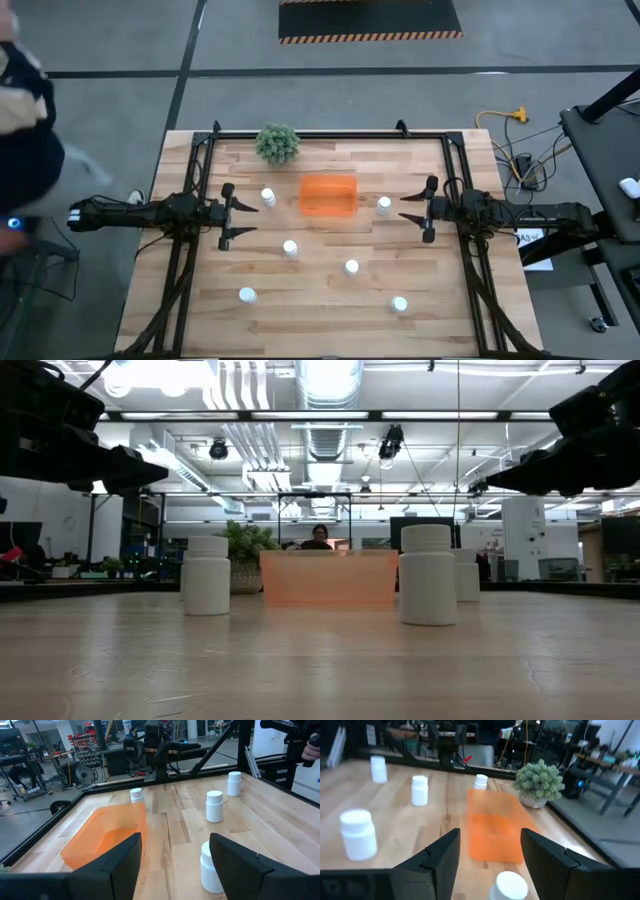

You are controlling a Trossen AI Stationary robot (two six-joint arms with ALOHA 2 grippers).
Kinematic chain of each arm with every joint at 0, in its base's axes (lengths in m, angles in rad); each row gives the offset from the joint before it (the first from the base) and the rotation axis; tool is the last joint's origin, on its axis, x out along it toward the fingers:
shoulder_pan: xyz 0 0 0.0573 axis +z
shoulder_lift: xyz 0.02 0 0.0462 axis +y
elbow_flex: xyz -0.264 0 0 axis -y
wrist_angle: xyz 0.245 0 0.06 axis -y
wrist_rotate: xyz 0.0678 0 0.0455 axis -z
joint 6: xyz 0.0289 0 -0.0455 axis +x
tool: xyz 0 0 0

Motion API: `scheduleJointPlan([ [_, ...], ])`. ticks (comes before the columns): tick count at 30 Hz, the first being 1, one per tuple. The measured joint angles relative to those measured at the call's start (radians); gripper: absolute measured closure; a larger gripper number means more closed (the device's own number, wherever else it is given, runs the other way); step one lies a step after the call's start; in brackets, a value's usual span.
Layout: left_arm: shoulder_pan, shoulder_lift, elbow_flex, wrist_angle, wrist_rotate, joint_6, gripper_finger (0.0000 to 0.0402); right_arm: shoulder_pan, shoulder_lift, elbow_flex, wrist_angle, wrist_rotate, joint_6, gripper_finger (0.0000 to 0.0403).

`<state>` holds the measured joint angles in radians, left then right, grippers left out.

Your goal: Pick and place pill bottles into a basket

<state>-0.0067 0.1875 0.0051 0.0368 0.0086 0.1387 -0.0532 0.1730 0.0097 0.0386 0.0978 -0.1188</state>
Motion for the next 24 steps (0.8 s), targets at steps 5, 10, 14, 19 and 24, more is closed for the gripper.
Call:
scheduleJointPlan([
  [5, 0.000, 0.000, 0.000, 0.000, 0.000, 0.000, 0.0185, 0.000, 0.000, 0.000, 0.005, 0.000, 0.128, 0.0204],
  [10, 0.000, 0.000, 0.000, 0.000, 0.000, 0.000, 0.0185, 0.000, 0.000, 0.000, 0.062, -0.011, 0.237, 0.0204],
  [14, 0.000, 0.000, 0.000, 0.000, 0.000, 0.000, 0.0185, 0.000, 0.002, 0.049, 0.066, -0.071, 0.201, 0.0204],
  [19, 0.000, 0.000, 0.000, 0.000, 0.000, 0.000, 0.0185, 0.000, 0.041, 0.228, -0.170, -0.013, 0.164, 0.0204],
  [24, 0.000, 0.000, 0.000, 0.000, 0.000, 0.000, 0.0185, 0.000, 0.158, 0.465, -0.447, 0.082, 0.190, 0.0204],
])
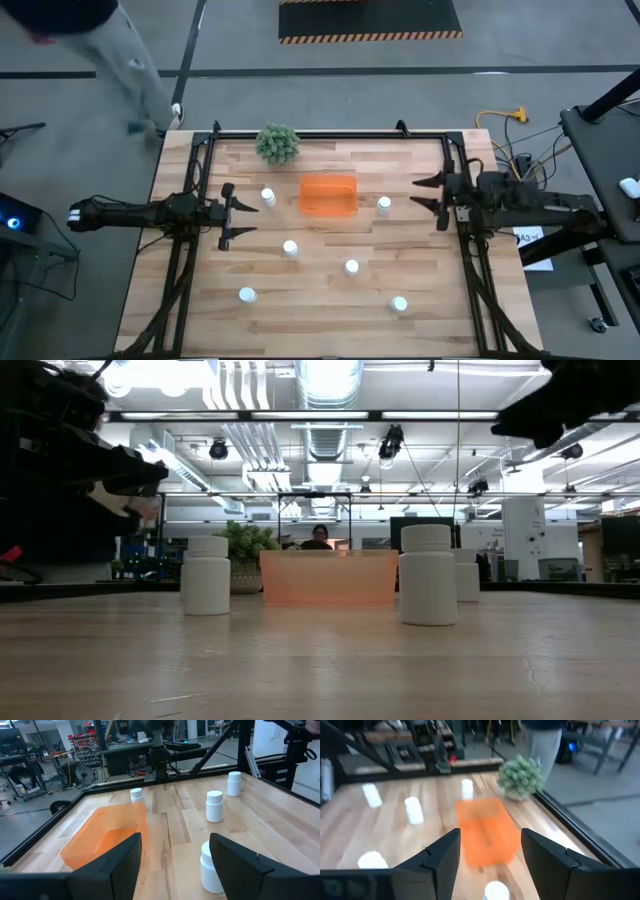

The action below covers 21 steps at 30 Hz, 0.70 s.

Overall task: Pick and place pill bottles into a basket
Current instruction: Put the white pill bottle into the orange bin

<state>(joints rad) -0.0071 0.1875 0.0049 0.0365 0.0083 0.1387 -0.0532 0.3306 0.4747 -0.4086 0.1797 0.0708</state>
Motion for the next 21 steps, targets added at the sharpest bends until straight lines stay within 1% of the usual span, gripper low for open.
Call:
scheduleJointPlan([
  [4, 0.000, 0.000, 0.000, 0.000, 0.000, 0.000, 0.0185, 0.000, 0.122, 0.166, -0.179, 0.029, 0.010, 0.0204],
  [7, 0.000, 0.000, 0.000, 0.000, 0.000, 0.000, 0.0185, 0.000, 0.224, 0.276, -0.311, 0.029, -0.005, 0.0204],
  [12, 0.000, 0.000, 0.000, 0.000, 0.000, 0.000, 0.0185, 0.000, 0.400, 0.411, -0.510, 0.030, -0.046, 0.0204],
  [14, 0.000, 0.000, 0.000, 0.000, 0.000, 0.000, 0.0185, 0.000, 0.458, 0.442, -0.542, 0.029, -0.069, 0.0204],
  [18, 0.000, 0.000, 0.000, 0.000, 0.000, 0.000, 0.0185, -0.013, 0.554, 0.481, -0.546, 0.019, -0.101, 0.0204],
  [21, 0.000, 0.000, 0.000, 0.000, 0.000, 0.000, 0.0185, -0.050, 0.610, 0.499, -0.551, -0.018, -0.127, 0.0204],
])
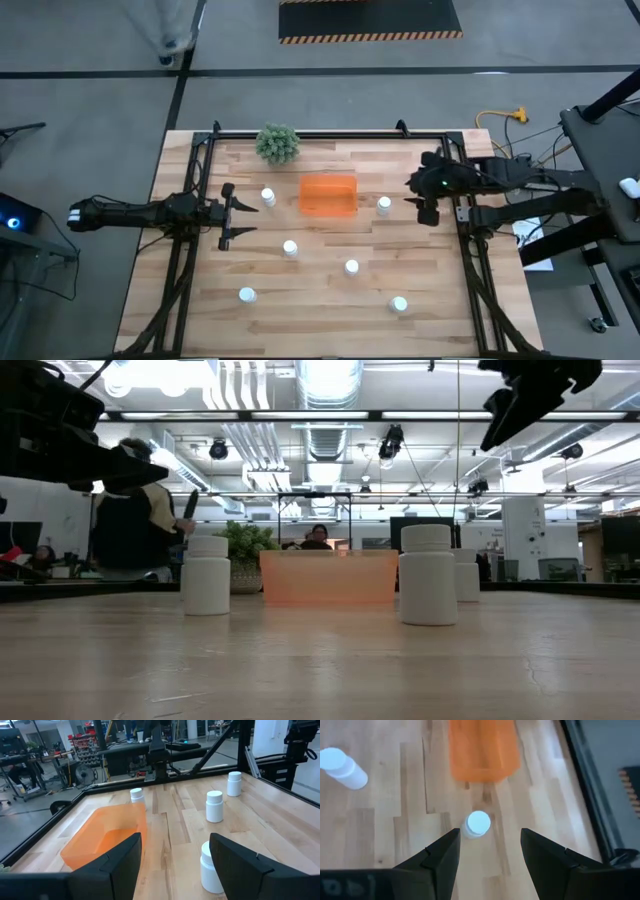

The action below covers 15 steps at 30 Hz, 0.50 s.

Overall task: Pick and place pill bottles into a basket
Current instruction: Put the white pill bottle into the orange bin

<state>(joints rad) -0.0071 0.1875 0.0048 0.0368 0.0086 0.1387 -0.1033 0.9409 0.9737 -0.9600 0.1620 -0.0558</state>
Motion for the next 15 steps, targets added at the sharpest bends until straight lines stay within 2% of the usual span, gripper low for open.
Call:
scheduleJointPlan([
  [7, 0.000, 0.000, 0.000, 0.000, 0.000, 0.000, 0.0185, -0.193, 0.088, 0.015, -0.005, -0.176, -0.053, 0.0204],
  [11, 0.000, 0.000, 0.000, 0.000, 0.000, 0.000, 0.0185, -0.287, 0.139, 0.009, -0.013, -0.256, -0.158, 0.0204],
  [15, 0.000, 0.000, 0.000, 0.000, 0.000, 0.000, 0.0185, -0.326, 0.201, 0.009, -0.013, -0.328, -0.297, 0.0204],
])
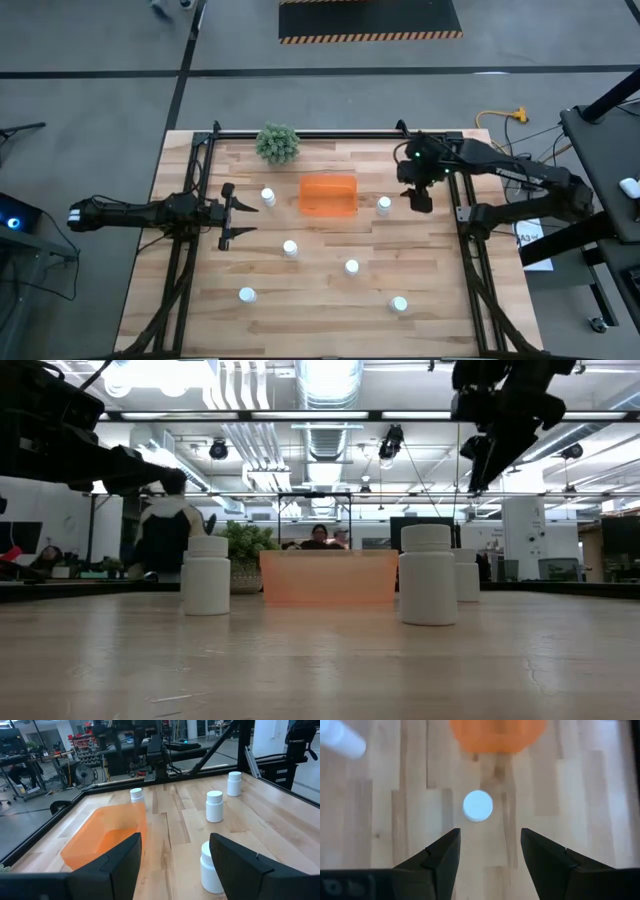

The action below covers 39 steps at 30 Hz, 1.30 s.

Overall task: Pick and place pill bottles into a basket
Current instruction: Put the white pill bottle into the orange bin

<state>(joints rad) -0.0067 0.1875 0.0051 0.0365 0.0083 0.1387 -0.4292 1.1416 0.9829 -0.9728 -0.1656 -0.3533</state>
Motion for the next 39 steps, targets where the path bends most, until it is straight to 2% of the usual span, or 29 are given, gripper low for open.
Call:
scheduleJointPlan([
  [4, 0.000, 0.000, 0.000, 0.000, 0.000, 0.000, 0.0185, -0.001, 0.083, -0.001, -0.005, -0.003, -0.093, 0.0204],
  [11, 0.000, 0.000, 0.000, 0.000, 0.000, 0.000, 0.0185, -0.002, 0.220, -0.002, 0.054, -0.017, -0.122, 0.0204],
  [17, 0.000, 0.000, 0.000, 0.000, 0.000, 0.000, 0.0185, -0.002, 0.288, -0.002, 0.104, -0.021, -0.151, 0.0204],
  [39, 0.000, 0.000, 0.000, 0.000, 0.000, 0.000, 0.0185, -0.001, 0.316, -0.060, 0.219, -0.080, -0.150, 0.0204],
])
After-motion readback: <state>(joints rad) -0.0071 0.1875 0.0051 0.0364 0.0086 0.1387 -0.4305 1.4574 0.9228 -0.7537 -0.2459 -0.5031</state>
